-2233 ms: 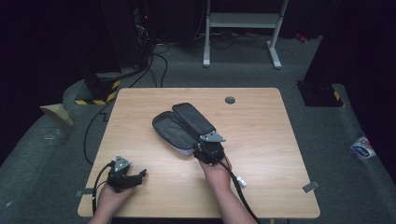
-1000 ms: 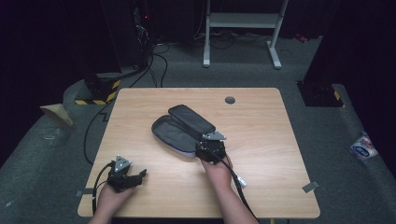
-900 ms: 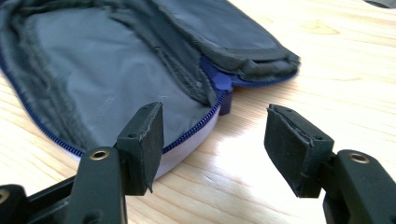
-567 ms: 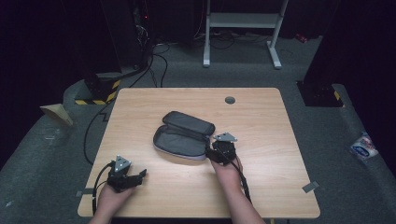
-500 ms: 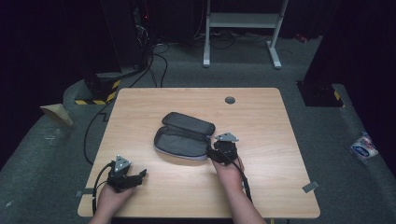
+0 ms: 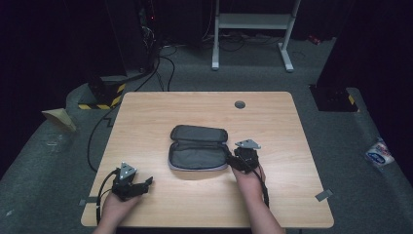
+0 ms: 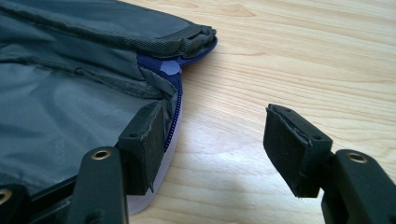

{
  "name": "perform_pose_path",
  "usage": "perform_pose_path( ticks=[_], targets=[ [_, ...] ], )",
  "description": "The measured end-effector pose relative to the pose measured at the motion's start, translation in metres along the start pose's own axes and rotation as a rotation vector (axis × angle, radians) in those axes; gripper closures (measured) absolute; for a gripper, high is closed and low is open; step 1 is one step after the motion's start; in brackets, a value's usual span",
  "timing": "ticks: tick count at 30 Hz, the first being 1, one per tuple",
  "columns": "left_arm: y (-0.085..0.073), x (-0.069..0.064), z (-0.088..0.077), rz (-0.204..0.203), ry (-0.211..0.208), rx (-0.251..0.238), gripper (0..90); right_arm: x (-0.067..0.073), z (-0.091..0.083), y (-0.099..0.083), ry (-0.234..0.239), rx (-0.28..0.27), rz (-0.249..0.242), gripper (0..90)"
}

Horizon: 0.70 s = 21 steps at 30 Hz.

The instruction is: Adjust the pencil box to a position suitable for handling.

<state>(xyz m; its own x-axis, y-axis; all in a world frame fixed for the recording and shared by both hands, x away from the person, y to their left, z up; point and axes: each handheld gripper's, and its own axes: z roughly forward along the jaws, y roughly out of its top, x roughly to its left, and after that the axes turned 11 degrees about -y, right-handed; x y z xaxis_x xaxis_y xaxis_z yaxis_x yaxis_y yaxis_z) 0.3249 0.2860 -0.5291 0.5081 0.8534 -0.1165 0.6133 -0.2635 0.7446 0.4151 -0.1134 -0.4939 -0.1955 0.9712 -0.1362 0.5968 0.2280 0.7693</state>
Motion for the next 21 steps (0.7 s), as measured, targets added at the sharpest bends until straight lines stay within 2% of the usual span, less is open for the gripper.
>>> perform_pose_path(
  ticks=[8, 13, 15, 17, 18, 20, 21],
  targets=[
    [0.000, -0.001, 0.000, 0.004, -0.009, -0.005, 25.3, -0.011, -0.002, -0.004, -0.012, 0.005, 0.003, 38.6],
    [0.000, -0.001, -0.001, 0.014, -0.017, -0.004, 27.9, -0.012, -0.003, -0.003, -0.001, 0.001, -0.003, 39.4],
    [0.003, -0.003, -0.002, 0.019, 0.013, 0.006, 34.4, -0.012, -0.005, -0.002, 0.009, -0.003, -0.002, 40.2],
    [0.007, -0.007, -0.003, 0.004, 0.025, -0.026, 39.7, -0.010, -0.006, -0.002, 0.021, -0.008, 0.005, 41.4],
    [0.010, -0.010, -0.004, 0.015, 0.036, -0.040, 41.6, -0.010, -0.007, -0.002, 0.028, -0.012, -0.001, 41.8],
    [0.013, -0.013, -0.004, 0.013, 0.035, -0.057, 44.5, -0.009, -0.008, -0.002, 0.036, -0.016, -0.002, 42.5],
    [0.021, -0.018, -0.004, 0.000, 0.014, -0.088, 45.5, -0.008, -0.010, -0.002, 0.050, -0.021, -0.003, 44.0]
  ],
)
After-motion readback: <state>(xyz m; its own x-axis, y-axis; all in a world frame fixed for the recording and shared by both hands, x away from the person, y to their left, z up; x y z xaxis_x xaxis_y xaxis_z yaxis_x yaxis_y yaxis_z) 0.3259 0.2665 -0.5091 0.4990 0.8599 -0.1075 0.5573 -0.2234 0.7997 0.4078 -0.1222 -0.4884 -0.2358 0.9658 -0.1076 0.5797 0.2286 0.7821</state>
